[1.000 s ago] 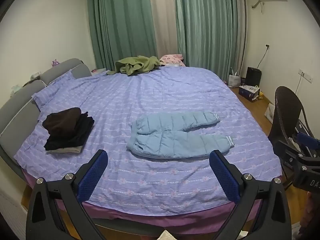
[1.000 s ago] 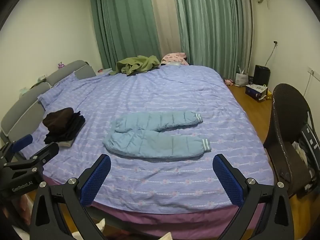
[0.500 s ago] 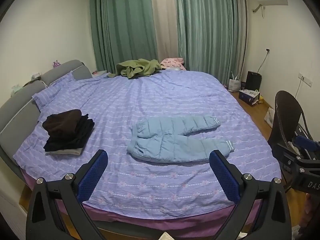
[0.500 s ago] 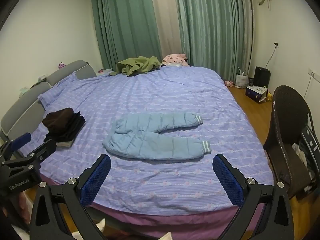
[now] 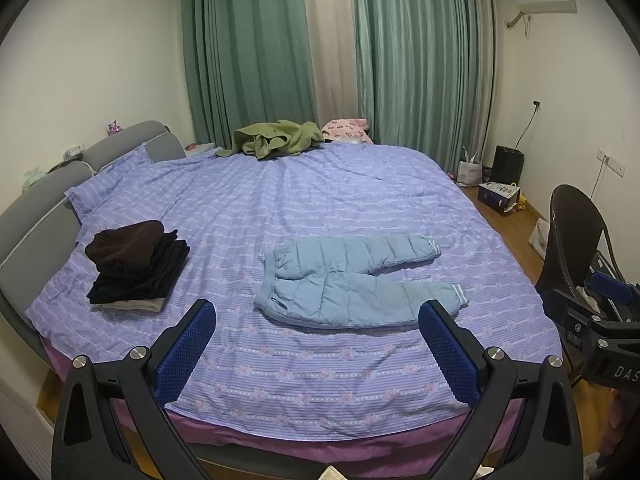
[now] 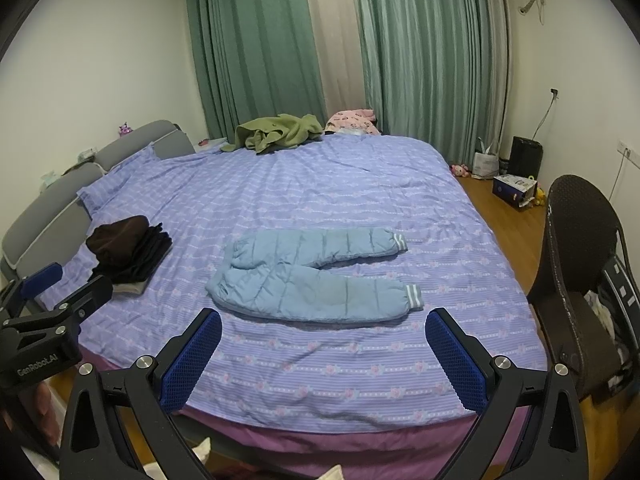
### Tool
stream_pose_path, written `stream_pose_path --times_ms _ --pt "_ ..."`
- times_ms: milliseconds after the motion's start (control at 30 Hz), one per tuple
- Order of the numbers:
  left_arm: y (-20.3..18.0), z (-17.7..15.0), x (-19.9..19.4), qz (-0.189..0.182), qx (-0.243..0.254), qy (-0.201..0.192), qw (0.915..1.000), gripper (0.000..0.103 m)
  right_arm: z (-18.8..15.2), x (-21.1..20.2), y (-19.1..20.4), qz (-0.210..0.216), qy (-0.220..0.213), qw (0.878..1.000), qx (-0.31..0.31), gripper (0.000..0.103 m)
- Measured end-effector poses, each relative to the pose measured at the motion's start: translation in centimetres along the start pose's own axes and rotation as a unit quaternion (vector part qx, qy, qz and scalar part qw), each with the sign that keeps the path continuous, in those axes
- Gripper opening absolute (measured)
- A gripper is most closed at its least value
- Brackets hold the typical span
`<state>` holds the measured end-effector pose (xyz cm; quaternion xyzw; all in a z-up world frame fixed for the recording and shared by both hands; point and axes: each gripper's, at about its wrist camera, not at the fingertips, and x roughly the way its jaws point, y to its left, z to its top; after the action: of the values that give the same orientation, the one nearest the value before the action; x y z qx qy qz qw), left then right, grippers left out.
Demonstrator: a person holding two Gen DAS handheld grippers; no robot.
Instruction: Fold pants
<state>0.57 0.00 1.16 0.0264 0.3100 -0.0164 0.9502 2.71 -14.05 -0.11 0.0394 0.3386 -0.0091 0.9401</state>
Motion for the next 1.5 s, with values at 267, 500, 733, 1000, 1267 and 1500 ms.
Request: stream_pose_path --times_ms 267,500,733,1000,1267,1500 --pt "0.09 -0.19 -0.06 -0.001 0.000 -0.001 1.0000 0.103 -0.06 -0.04 -0.01 0.000 -0.001 1.000 -0.001 0.103" --pt "0.08 -0.13 -0.06 -0.001 -0.001 -0.002 1.0000 0.103 -0.09 -0.05 -0.05 0.000 -0.001 1.000 -0.001 0.103" --pt "0.13 -0.11 -0.16 -0.001 -0.001 -0.002 1.0000 0.103 -0.11 -0.07 -0.12 0.001 -0.001 1.000 -0.002 0.103" --pt "0.18 -0.17 -0.20 -0.002 -0.001 -0.003 1.0000 0.103 0.09 0.05 -0.07 0.000 -0.001 1.000 -0.003 0.103" --pt "0.22 -0.14 -0.19 -0.001 -0.002 -0.003 1.0000 0.103 0.07 0.01 -0.08 0.000 -0.001 1.000 -0.004 0.103" --pt "0.24 -0.25 -0.22 -0.002 -0.002 -0.003 1.0000 0.103 0.01 0.03 -0.14 0.000 -0.001 1.000 -0.004 0.103"
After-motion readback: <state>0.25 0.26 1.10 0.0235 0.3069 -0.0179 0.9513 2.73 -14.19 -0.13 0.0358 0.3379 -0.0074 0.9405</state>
